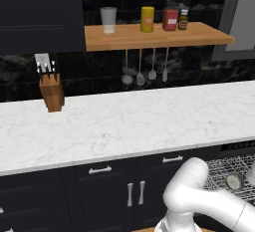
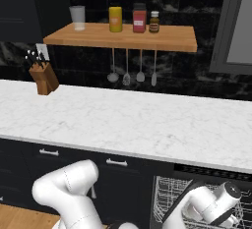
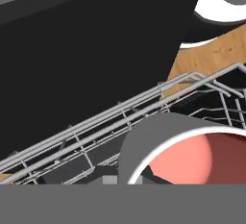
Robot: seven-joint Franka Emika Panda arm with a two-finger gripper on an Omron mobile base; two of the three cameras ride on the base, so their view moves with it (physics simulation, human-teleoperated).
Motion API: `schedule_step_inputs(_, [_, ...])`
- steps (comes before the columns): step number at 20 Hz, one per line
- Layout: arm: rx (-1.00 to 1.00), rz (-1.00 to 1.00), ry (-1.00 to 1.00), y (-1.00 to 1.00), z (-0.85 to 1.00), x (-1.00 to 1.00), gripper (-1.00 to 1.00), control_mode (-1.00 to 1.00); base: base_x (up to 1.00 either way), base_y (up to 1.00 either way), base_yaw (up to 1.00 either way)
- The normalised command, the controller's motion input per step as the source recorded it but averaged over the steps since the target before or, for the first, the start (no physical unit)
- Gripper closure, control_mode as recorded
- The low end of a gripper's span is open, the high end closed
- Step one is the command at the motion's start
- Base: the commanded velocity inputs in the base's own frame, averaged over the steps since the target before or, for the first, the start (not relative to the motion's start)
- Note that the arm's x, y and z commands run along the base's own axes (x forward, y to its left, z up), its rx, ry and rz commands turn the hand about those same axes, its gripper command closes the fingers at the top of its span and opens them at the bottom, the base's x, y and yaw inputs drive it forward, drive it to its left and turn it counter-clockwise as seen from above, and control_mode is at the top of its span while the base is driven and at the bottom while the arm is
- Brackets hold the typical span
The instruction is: Pick up the cup and bowl from the counter, place them in the dishwasher, and close the dishwasher door.
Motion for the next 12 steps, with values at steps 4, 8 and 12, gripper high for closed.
schedule_step_inputs(4, [0.00, 0.00, 0.00, -0.12, -0.46, 0.03, 1.00, -1.00, 0.00, 0.00, 0.00])
schedule_step_inputs(8, [-0.01, 0.01, 0.00, 0.00, -0.33, 0.20, 1.00, -1.00, 0.00, 0.00, 0.00])
schedule_step_inputs(12, [0.00, 0.06, 0.00, 0.00, -0.12, 0.03, 1.00, -1.00, 0.00, 0.00, 0.00])
